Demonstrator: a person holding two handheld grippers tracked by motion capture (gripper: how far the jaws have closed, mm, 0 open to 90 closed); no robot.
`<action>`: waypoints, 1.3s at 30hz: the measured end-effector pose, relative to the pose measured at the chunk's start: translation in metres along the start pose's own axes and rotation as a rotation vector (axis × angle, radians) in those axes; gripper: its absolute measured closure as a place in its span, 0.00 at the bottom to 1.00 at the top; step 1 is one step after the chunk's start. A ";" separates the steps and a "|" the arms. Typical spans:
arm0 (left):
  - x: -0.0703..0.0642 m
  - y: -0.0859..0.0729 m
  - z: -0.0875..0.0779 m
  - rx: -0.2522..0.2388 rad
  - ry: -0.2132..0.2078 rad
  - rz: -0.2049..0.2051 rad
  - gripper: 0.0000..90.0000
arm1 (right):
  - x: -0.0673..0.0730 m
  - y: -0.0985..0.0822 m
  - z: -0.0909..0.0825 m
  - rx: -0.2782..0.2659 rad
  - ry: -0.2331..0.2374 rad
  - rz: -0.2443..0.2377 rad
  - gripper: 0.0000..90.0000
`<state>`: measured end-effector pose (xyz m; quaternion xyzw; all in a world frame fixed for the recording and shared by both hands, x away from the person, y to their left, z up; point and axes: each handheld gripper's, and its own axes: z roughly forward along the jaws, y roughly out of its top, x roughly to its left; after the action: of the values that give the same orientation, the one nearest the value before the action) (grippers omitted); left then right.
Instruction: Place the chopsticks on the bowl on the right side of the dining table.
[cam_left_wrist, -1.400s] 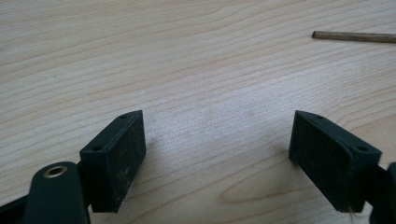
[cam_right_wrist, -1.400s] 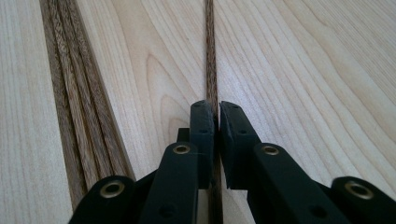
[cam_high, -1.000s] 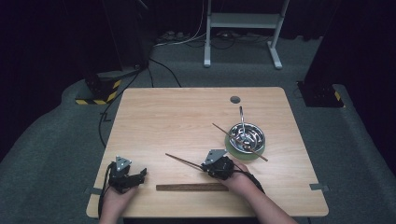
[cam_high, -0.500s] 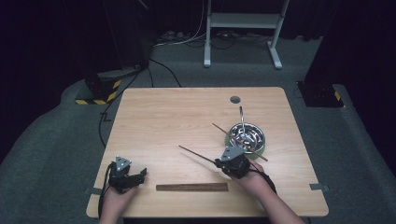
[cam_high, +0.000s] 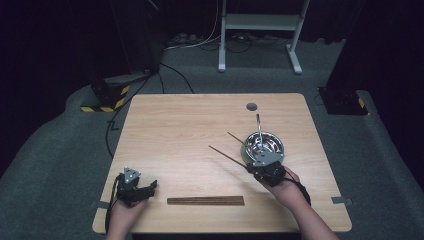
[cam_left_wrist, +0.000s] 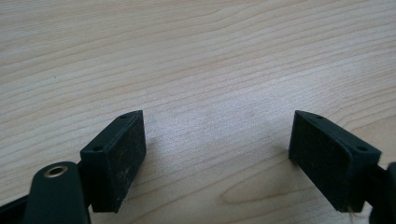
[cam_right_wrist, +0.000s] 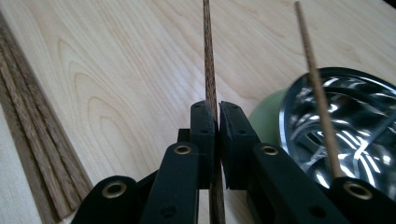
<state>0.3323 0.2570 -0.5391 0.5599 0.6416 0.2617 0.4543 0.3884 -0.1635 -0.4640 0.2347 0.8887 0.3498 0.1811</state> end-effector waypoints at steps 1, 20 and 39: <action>0.000 0.000 0.000 0.000 0.000 0.000 0.21 | -0.002 0.000 -0.002 -0.001 -0.006 0.007 0.94; 0.000 0.000 0.000 0.000 0.000 0.000 0.21 | -0.031 -0.010 -0.013 0.027 -0.110 0.045 0.94; 0.000 0.000 0.000 0.000 0.000 0.001 0.21 | -0.033 -0.016 -0.006 0.038 -0.136 0.069 0.93</action>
<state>0.3323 0.2569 -0.5391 0.5600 0.6415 0.2620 0.4541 0.4080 -0.1952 -0.4661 0.2917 0.8721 0.3223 0.2246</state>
